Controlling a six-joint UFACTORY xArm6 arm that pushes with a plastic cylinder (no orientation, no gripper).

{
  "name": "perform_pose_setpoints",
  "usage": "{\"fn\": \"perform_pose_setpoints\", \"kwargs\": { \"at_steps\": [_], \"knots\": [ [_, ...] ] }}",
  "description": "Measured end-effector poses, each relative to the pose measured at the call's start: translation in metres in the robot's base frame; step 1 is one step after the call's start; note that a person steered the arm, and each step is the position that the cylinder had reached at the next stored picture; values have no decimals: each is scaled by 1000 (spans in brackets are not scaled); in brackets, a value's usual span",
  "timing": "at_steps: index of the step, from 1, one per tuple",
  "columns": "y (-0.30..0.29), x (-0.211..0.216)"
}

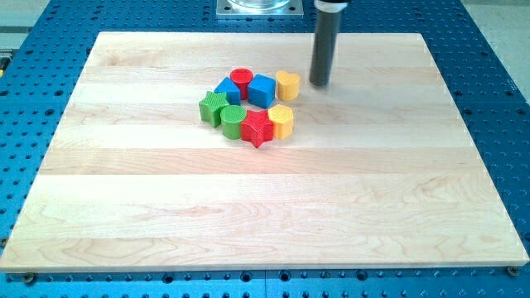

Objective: Move the yellow heart to the top of the yellow hexagon

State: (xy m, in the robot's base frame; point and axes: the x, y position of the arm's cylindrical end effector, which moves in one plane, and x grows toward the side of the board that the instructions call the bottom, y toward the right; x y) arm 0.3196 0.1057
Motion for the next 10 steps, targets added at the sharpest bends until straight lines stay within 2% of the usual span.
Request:
{"fn": "perform_pose_setpoints", "kwargs": {
  "at_steps": [1,2,3,6,7,8,10],
  "knots": [
    [0,-10],
    [-44,-22],
    [-66,-9],
    [-22,33],
    [-13,12],
    [-39,-7],
    [-46,11]
  ]
}}
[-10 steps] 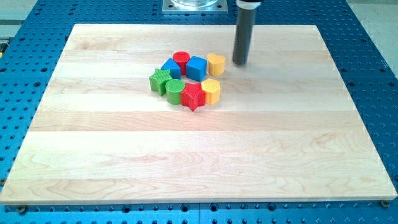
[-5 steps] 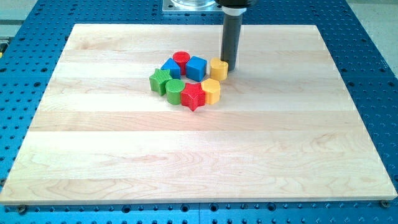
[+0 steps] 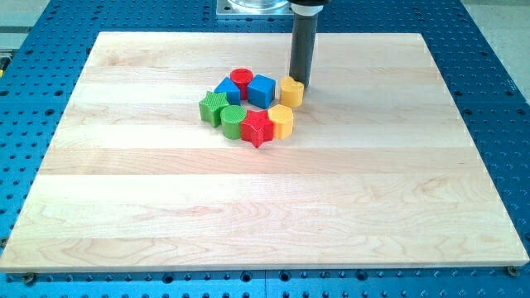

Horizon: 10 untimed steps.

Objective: Move the yellow heart to the top of the yellow hexagon

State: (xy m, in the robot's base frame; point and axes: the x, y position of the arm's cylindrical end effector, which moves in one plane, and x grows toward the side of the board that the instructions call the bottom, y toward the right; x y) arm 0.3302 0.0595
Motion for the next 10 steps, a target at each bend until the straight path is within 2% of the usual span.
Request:
{"fn": "perform_pose_setpoints", "kwargs": {
  "at_steps": [4,10],
  "knots": [
    [0,37],
    [11,53]
  ]
}}
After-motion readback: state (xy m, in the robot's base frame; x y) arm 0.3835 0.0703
